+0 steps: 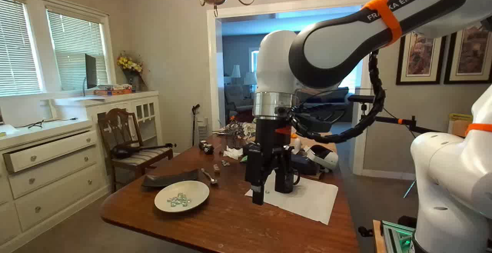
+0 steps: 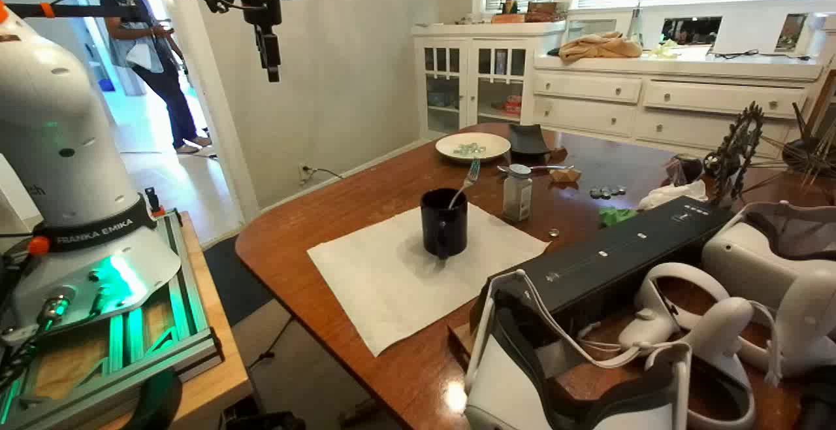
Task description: Remove the lid from the bottle and put it on the table
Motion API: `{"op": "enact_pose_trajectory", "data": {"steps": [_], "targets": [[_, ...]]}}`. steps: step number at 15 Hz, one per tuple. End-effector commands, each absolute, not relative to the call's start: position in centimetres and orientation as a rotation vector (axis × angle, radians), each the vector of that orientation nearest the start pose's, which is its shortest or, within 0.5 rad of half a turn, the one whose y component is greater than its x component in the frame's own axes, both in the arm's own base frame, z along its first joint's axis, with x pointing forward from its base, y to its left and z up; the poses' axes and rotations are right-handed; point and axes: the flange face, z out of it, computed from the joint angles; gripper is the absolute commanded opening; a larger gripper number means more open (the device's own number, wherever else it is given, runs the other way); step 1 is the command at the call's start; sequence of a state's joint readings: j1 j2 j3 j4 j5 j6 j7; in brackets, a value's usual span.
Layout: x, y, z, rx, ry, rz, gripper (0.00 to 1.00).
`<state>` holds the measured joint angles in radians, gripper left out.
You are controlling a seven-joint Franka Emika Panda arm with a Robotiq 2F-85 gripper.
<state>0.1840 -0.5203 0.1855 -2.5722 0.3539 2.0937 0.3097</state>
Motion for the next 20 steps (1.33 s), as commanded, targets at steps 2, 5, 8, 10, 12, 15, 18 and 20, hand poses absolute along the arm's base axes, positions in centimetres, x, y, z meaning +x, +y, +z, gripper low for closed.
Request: {"op": "enact_pose_trajectory", "data": {"steps": [2,5,8,10,12,15,18,20], "targets": [[35.6,15.6,43.9,-2.915,0.196,0.046,1.00],[35.6,15.6,43.9,-2.915,0.196,0.046,1.00],[35.6,15.6,43.9,-2.915,0.196,0.046,1.00],[35.6,15.6,43.9,-2.915,0.196,0.046,1.00],[35.6,15.6,43.9,-2.915,0.196,0.046,1.00],[35.6,15.6,43.9,-2.915,0.196,0.046,1.00],[36.0,14.5,44.5,-2.939,0.172,-0.039,1.00],[36.6,12.9,45.2,-2.967,0.180,-0.112,1.00]]}}
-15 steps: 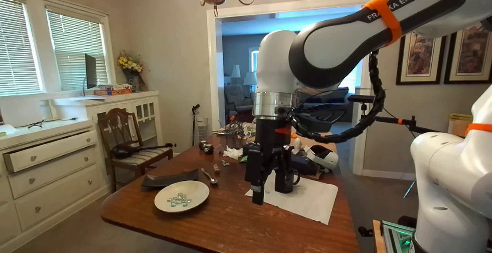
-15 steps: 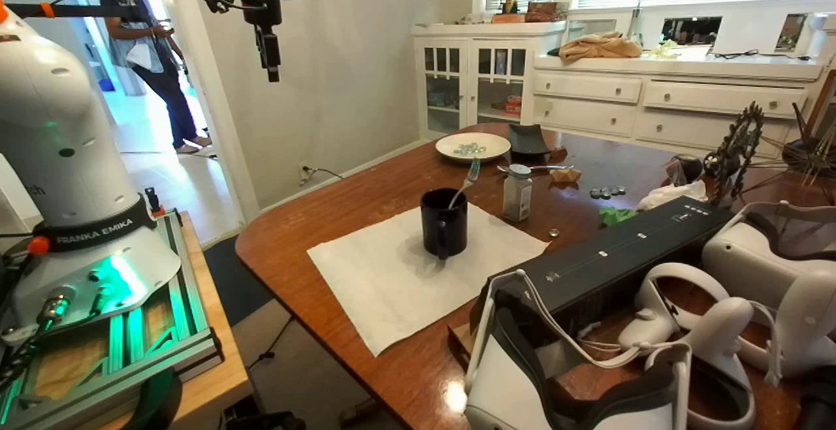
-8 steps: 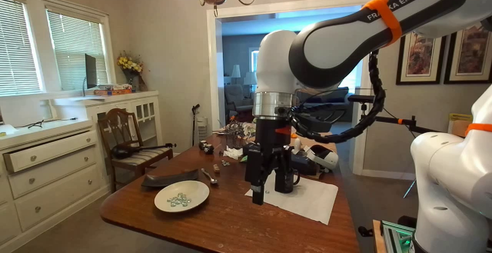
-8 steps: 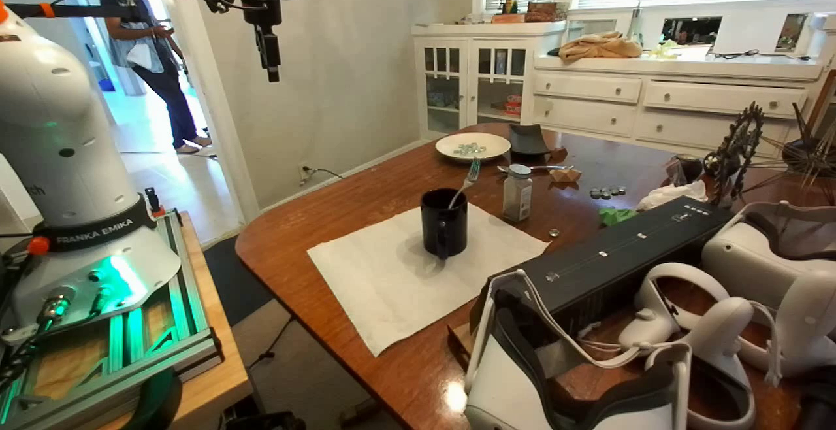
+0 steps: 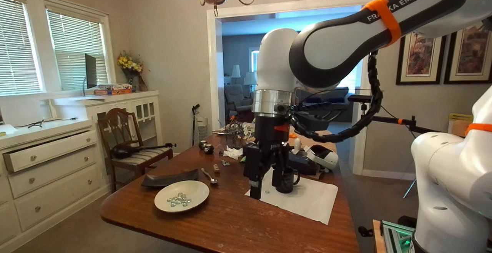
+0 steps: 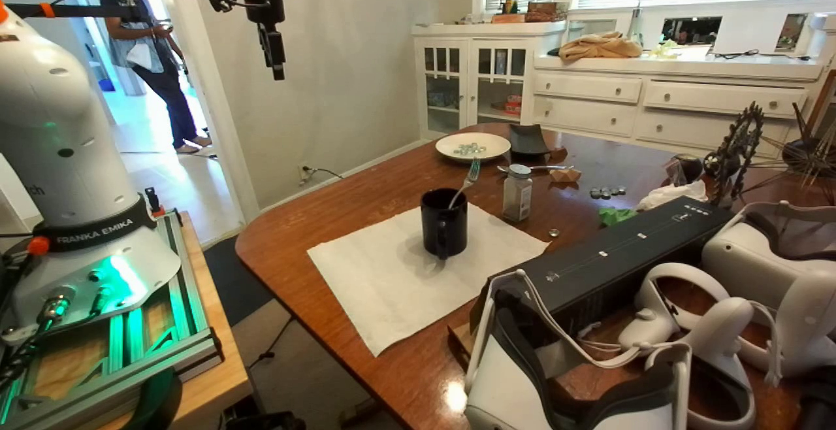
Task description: Remove the lid from the bottle and put it on the table
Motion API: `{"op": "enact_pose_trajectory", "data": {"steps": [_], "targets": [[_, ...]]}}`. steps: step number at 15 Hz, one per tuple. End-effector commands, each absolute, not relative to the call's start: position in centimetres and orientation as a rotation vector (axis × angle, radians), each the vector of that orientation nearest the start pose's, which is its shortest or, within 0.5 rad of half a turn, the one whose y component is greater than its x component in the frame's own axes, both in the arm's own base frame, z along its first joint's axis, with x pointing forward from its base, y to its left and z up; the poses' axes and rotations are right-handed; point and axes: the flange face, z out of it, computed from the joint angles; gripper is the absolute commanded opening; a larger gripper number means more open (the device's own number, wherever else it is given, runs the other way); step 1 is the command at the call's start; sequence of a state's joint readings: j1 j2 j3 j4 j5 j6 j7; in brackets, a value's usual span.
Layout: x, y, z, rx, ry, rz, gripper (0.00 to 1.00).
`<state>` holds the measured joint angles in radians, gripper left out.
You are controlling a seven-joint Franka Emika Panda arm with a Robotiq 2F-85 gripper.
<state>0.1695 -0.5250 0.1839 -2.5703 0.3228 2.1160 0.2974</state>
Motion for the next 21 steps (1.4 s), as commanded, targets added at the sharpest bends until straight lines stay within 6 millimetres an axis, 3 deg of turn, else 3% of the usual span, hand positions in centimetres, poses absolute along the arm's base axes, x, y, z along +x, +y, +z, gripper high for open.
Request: {"op": "enact_pose_trajectory", "data": {"steps": [1,5,12,16,17,19,21], "targets": [[36.9,12.0,45.5,-2.978,0.192,-0.145,1.00],[38.3,7.1,47.1,-2.991,0.276,-0.288,1.00],[40.6,-5.1,50.2,-2.986,0.517,-0.518,1.00],[41.7,-11.4,51.2,-2.898,0.726,-0.588,1.00],[40.6,-9.5,51.3,-2.922,0.660,-0.578,1.00],[41.0,-11.4,51.4,-2.904,0.716,-0.581,1.00],[41.3,-11.6,51.3,-2.905,0.720,-0.578,1.00]]}}
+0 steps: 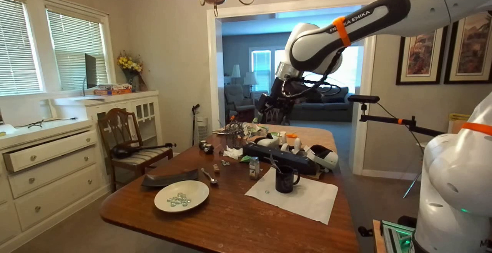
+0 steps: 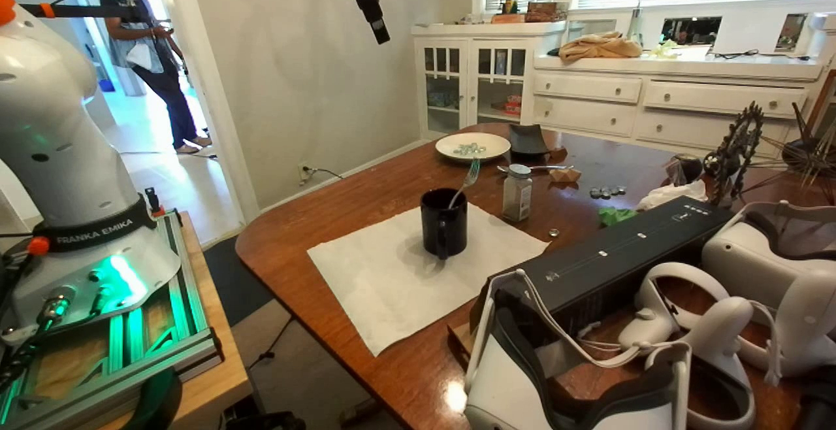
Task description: Remove the lid from the bottle and put it on the table
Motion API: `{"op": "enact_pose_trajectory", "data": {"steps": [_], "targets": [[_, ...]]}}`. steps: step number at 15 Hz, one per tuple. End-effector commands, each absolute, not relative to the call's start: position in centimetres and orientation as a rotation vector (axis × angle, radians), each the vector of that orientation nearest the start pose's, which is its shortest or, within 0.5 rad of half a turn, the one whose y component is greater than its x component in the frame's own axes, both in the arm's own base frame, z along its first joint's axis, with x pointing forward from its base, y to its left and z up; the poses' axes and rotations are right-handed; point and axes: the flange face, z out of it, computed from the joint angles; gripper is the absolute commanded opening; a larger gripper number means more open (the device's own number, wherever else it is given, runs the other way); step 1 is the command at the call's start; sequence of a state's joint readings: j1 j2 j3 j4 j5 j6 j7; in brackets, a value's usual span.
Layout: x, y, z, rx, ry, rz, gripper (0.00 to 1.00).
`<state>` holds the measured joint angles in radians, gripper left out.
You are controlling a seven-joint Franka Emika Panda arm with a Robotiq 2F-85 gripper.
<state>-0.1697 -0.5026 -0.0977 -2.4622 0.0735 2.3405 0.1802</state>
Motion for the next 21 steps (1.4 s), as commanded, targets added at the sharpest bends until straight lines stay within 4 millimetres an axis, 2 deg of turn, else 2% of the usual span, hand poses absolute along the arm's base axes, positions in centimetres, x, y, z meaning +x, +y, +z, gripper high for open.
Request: {"op": "enact_pose_trajectory", "data": {"steps": [1,3,5,9,11,13,18,21], "targets": [[41.4,-11.5,51.3,-2.906,0.718,-0.577,1.00],[41.4,-11.5,51.3,-2.906,0.717,-0.577,1.00],[42.0,-12.7,51.1,-2.891,0.738,-0.626,1.00],[43.6,-16.8,50.8,-2.958,0.637,-0.544,1.00],[44.9,-19.3,50.4,-2.991,0.625,-0.469,1.00],[46.2,-22.2,50.8,-3.004,0.630,-0.442,1.00],[50.2,-28.6,50.6,-3.009,0.759,-0.317,1.00],[53.5,-31.4,48.5,-2.962,0.854,-0.305,1.00]]}}
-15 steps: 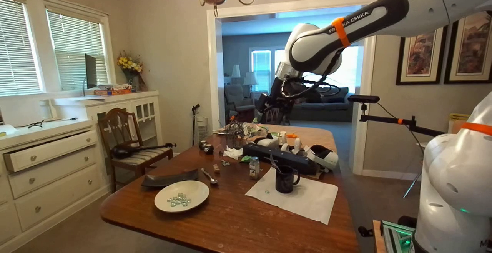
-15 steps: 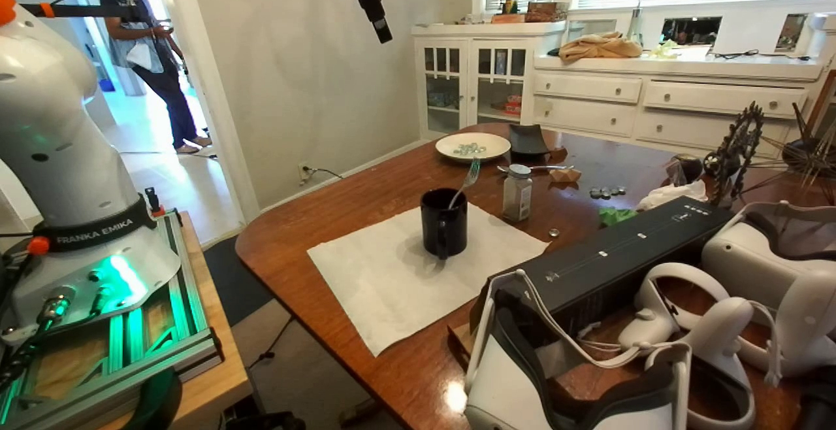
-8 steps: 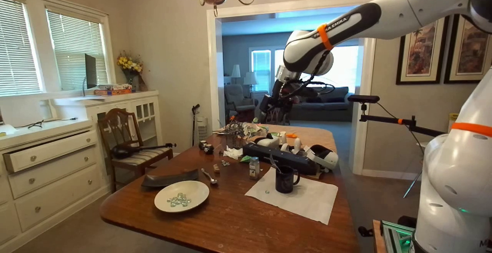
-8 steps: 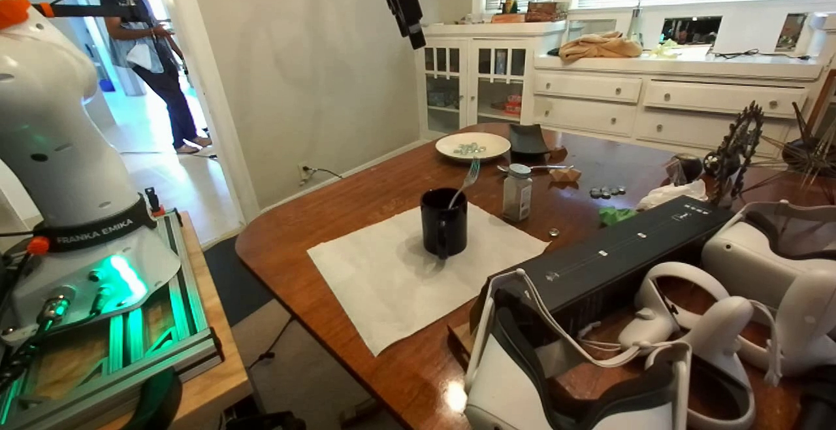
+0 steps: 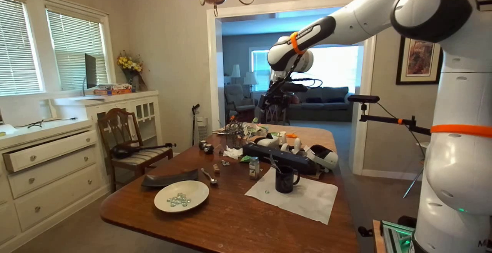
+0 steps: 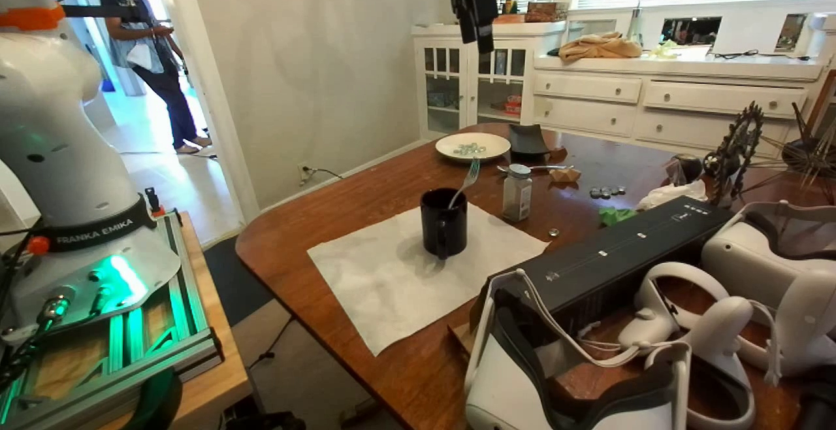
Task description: Remove the lid from the bottle and put it on the table
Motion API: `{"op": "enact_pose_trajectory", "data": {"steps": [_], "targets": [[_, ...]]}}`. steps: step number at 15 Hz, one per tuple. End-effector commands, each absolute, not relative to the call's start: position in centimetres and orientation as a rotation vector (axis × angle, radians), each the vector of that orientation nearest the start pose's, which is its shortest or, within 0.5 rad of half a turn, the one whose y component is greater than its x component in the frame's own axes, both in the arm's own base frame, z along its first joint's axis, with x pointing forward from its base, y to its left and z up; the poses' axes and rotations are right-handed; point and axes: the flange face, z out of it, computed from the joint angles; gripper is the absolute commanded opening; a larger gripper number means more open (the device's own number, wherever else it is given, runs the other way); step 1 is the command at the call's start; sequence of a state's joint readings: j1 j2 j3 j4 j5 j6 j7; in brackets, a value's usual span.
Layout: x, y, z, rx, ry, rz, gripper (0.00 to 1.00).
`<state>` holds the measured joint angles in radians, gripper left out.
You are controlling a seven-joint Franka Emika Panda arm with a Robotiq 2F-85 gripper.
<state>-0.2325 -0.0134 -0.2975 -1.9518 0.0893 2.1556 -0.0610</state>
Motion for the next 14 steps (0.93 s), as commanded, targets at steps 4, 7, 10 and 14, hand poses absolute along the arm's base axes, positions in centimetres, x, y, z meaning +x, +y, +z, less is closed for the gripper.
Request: {"op": "enact_pose_trajectory", "data": {"steps": [4,7,10,14], "targets": [[58.0,-33.2,45.8,-2.837,0.972,-0.365,1.00],[57.4,-32.9,45.6,-2.872,0.942,-0.359,1.00],[58.1,-33.3,44.8,-2.866,0.939,-0.333,1.00],[59.7,-33.4,42.0,-2.860,0.903,-0.267,1.00]]}}
